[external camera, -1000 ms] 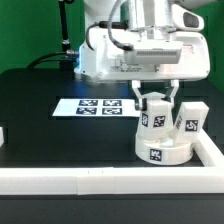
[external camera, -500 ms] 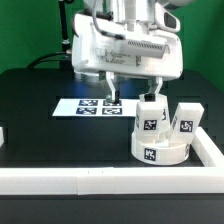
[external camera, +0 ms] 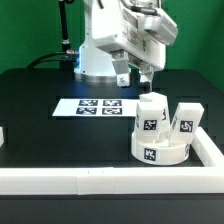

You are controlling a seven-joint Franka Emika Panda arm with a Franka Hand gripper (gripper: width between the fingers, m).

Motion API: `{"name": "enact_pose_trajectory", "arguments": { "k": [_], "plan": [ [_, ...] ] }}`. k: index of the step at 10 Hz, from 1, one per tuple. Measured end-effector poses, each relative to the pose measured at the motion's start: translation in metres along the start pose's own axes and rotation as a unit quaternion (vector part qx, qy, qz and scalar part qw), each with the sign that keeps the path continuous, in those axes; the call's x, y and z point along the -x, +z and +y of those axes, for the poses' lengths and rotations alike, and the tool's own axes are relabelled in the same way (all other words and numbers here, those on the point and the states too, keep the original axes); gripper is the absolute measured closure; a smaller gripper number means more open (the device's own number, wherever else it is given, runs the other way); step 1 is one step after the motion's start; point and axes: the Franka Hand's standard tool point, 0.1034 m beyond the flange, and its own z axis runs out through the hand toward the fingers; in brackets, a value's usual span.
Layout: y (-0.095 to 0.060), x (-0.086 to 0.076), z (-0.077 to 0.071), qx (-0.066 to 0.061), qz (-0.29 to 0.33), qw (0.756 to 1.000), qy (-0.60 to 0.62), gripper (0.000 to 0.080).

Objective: Assemble stool

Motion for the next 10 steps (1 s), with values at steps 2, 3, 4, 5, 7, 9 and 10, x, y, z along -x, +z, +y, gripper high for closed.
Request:
{"name": "enact_pose_trajectory", "arguments": {
  "k": [2,3,4,5,7,9,10],
  "plan": [
    [0.0,0.008,-0.007,0.002,0.004,0.981,-0.196,0.015],
    [0.0,0.014,-0.01,0.003,0.004,0.958,-0.286,0.015],
    [0.002,0.016,-0.01,0.006,0.007,0.936,-0.353,0.015],
    [0.003,0.014,-0.01,0.008,0.009,0.922,-0.387,0.015],
    [0.003,0.013,-0.013,0.011,0.011,0.869,-0.494,0.015],
    [0.004,0.013,-0.015,0.015,0.012,0.818,-0.575,0.015],
    [0.004,0.013,-0.018,0.019,0.013,0.751,-0.66,0.015]
  ]
}}
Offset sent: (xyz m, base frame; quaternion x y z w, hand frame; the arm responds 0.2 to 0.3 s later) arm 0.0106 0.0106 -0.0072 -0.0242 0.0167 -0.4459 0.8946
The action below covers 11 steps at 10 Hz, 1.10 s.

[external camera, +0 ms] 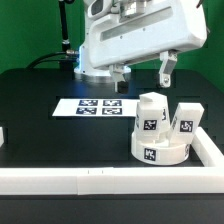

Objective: Assemble stool

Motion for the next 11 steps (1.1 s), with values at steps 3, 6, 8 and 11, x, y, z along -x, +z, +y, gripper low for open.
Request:
{"name": "enact_pose_trajectory", "arguments": {
  "k": [3,6,8,11],
  "plan": [
    [0.001,0.002,-0.008,0.007,-0.004,0.975,-0.223,0.015],
    [0.003,0.005,-0.009,0.006,-0.023,0.971,-0.239,0.015],
    [0.006,0.01,-0.005,0.005,-0.056,0.965,-0.255,0.015],
    [0.007,0.019,-0.008,0.01,-0.22,0.937,-0.272,0.015]
  ]
}}
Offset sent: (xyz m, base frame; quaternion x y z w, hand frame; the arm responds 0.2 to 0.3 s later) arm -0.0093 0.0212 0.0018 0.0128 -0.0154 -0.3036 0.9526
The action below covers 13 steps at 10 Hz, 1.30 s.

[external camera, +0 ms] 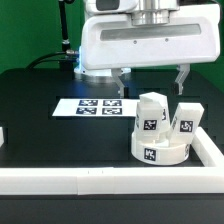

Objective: Assemble stool

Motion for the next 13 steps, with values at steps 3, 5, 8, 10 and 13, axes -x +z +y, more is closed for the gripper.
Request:
{"name": "enact_pose_trajectory", "arguments": {
  "k": [3,5,8,10,13],
  "plan": [
    [0.001,-0.001,0.003,0.003,-0.037,0.999,0.006,0.015],
    [0.006,0.001,0.007,0.006,-0.035,0.999,0.008,0.015],
    [0.016,0.009,0.004,0.009,-0.033,0.999,0.006,0.015],
    [0.019,0.01,0.004,0.011,-0.034,0.999,0.005,0.015],
    [0.021,0.009,0.008,0.014,-0.032,0.999,0.008,0.0179]
  ]
}}
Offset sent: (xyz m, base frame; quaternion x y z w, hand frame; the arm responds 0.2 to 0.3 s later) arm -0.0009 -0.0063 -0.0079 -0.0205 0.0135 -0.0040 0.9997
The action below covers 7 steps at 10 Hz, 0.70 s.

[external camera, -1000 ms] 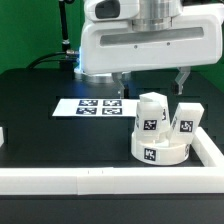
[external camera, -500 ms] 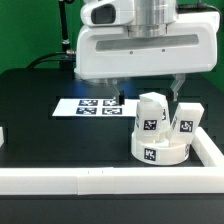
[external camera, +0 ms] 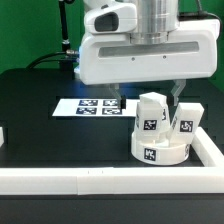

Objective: Assemble stool

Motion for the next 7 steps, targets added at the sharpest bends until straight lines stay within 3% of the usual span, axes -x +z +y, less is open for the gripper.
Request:
{"name": "enact_pose_trajectory", "arguments": {
  "k": [1,2,3,7],
  "plan": [
    [0.001,0.0002,0.0004,0.003,-0.001,1.0,-0.004,0.0313],
    [0.0016,0.0001,0.0004,0.004,-0.001,1.0,-0.004,0.0313],
    [0.0014,-0.0001,0.001,0.004,0.0,1.0,-0.003,0.0449],
    [0.0014,-0.0001,0.0019,0.004,0.0,1.0,0.02,0.0468]
  ]
}}
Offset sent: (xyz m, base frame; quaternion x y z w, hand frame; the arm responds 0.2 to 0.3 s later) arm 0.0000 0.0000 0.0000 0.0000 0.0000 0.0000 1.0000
